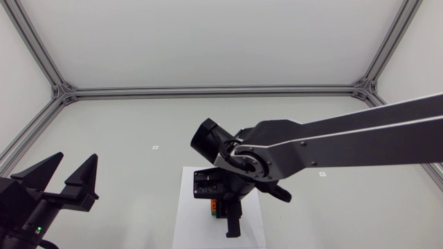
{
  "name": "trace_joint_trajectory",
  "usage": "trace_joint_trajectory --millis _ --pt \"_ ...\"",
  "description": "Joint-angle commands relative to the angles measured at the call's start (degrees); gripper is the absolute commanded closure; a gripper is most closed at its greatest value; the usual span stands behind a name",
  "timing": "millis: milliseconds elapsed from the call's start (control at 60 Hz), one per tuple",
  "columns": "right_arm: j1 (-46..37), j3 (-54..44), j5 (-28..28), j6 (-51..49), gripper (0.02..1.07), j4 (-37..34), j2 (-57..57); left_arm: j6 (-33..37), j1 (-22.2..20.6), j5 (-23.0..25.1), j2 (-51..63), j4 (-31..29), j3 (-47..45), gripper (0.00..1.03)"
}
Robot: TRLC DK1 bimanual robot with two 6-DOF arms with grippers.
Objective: Pick up the orange 2x2 brick with the right arm and stack it on top of the green 2x2 brick in the center
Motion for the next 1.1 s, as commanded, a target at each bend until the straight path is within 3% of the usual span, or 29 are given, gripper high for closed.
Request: trace_joint_trajectory --millis 0,483,783,1083 --pt "0.46 -1.32 -0.31 -1.54 0.8 0.08 1.35 -1.15 -0.31 -0.17 -0.1 -0.56 -2.35 0.04" --pt "0.11 -1.32 -0.22 -1.54 0.8 -0.18 2.05 -1.15 -0.31 -0.17 -0.1 -0.56 -2.35 0.04" --pt "0.29 0.96 3.03 -1.36 0.81 -2.82 4.51 -1.15 -0.31 -0.17 -0.1 -0.56 -2.35 0.04" --pt "-1.21 3.86 0.75 -1.54 0.81 -6.42 8.03 -1.15 -0.31 -0.17 -0.1 -0.56 -2.35 0.04"
